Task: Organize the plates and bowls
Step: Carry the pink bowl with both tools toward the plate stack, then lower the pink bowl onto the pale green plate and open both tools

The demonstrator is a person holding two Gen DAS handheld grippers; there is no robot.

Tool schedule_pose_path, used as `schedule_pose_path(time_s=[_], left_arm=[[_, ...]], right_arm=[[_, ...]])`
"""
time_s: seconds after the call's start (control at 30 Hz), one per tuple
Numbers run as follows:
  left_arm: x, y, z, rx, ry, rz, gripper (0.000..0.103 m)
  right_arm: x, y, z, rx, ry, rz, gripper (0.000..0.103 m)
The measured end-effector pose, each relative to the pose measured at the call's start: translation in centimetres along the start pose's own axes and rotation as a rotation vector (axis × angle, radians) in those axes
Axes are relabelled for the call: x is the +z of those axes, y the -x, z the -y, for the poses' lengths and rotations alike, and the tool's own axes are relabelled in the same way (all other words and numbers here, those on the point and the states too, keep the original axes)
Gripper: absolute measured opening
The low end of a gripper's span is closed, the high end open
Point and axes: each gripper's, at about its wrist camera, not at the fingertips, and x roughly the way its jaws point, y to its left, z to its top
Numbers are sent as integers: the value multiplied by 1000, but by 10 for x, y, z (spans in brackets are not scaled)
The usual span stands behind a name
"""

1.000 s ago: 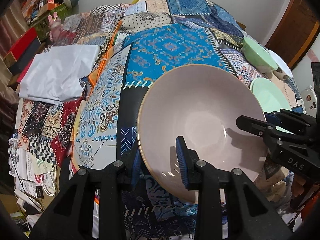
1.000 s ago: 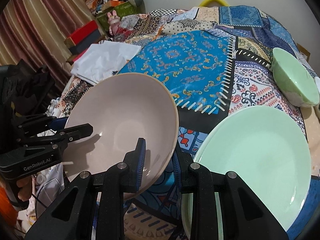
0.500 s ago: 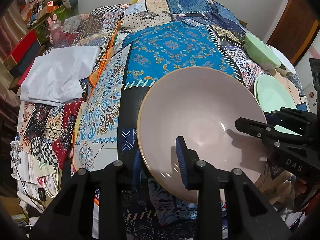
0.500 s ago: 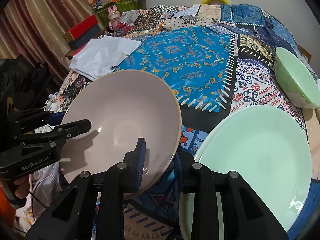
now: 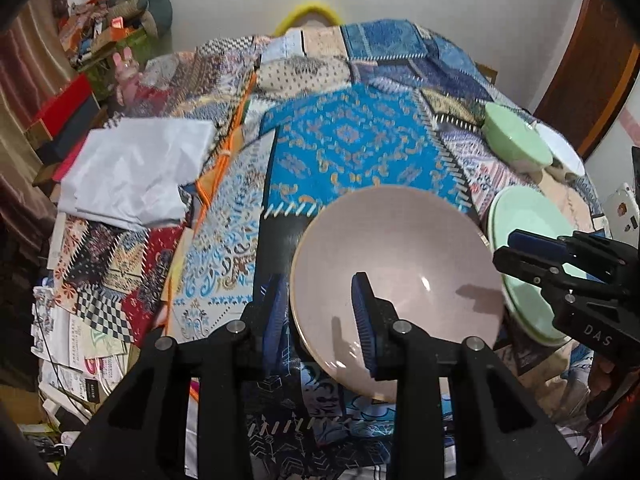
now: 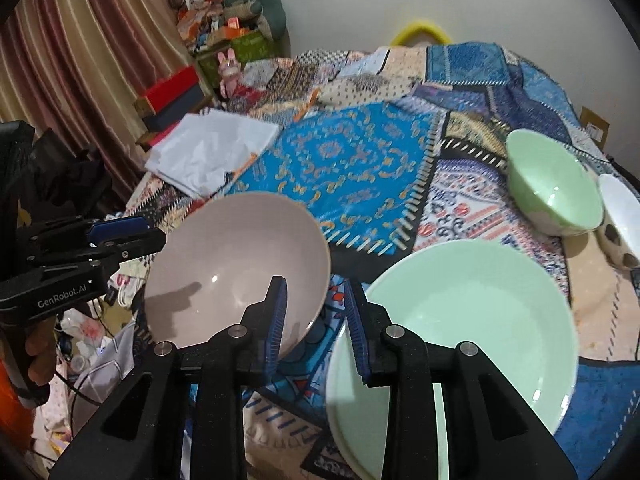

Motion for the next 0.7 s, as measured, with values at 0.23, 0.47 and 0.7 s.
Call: schedule_pose_path(time_s=[0.23, 0.47, 0.7], left_arm=[[12, 31, 16, 12, -25, 68, 33], [34, 54, 48, 11, -84, 133, 33], [56, 47, 90, -29, -136, 134, 33]], right_arm=[[-1, 31, 15, -9, -12, 70, 27], [0, 60, 39, -42, -34, 145, 32], [-1, 87, 80, -101, -91, 201, 32]])
